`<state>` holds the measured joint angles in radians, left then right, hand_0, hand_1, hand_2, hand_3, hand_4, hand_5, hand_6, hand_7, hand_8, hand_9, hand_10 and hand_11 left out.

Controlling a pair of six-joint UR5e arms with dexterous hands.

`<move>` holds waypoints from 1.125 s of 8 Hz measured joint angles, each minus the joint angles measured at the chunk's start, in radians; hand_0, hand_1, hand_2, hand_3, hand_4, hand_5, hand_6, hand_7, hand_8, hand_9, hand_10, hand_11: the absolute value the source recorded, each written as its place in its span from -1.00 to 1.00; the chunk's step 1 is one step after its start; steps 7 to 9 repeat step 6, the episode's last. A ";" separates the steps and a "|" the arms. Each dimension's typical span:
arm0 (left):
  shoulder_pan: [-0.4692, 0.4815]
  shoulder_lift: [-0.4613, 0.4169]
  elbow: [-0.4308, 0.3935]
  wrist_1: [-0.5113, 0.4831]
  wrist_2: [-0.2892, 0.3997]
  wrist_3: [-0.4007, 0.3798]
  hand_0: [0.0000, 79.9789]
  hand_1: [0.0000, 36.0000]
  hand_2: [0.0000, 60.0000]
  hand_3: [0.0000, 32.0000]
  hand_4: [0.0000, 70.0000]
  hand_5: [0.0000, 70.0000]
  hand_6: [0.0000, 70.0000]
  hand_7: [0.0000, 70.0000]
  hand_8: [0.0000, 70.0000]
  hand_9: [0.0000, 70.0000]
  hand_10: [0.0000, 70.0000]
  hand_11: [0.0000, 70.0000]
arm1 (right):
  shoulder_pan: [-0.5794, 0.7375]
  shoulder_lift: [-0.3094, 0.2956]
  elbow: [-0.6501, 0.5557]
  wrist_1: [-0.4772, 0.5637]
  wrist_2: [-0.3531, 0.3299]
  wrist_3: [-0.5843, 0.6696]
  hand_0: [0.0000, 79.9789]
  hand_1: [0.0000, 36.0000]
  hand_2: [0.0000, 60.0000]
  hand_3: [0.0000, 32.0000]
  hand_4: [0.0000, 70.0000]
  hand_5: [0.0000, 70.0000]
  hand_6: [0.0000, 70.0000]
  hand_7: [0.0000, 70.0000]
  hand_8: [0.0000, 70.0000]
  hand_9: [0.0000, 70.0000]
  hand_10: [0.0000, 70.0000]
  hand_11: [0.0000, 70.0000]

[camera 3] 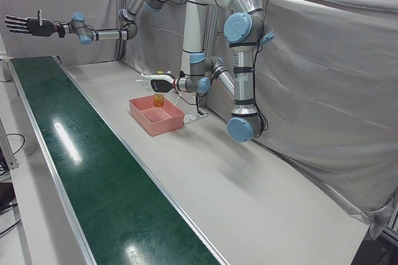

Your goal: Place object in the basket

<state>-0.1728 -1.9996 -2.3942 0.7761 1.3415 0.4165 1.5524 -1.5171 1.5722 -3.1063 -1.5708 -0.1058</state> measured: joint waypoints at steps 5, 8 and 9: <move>-0.015 0.014 0.142 -0.173 0.001 -0.010 1.00 -0.73 -1.00 -0.65 -0.96 -0.19 -1.00 -1.00 -0.76 -0.71 -0.74 -0.56 | 0.000 0.000 0.001 0.000 -0.001 0.000 -1.00 -1.00 -1.00 -1.00 -1.00 -1.00 -1.00 -1.00 -1.00 -1.00 -1.00 -1.00; -0.031 0.020 0.121 -0.171 0.004 -0.014 1.00 -0.70 -1.00 -0.73 -0.92 -0.17 -1.00 -1.00 -0.78 -0.75 -0.77 -0.59 | 0.000 0.000 0.001 0.000 -0.001 0.000 -1.00 -1.00 -1.00 -1.00 -1.00 -1.00 -1.00 -1.00 -1.00 -1.00 -1.00 -1.00; -0.031 0.020 0.121 -0.171 0.004 -0.014 1.00 -0.70 -1.00 -0.73 -0.92 -0.17 -1.00 -1.00 -0.78 -0.75 -0.77 -0.59 | 0.000 0.000 0.001 0.000 -0.001 0.000 -1.00 -1.00 -1.00 -1.00 -1.00 -1.00 -1.00 -1.00 -1.00 -1.00 -1.00 -1.00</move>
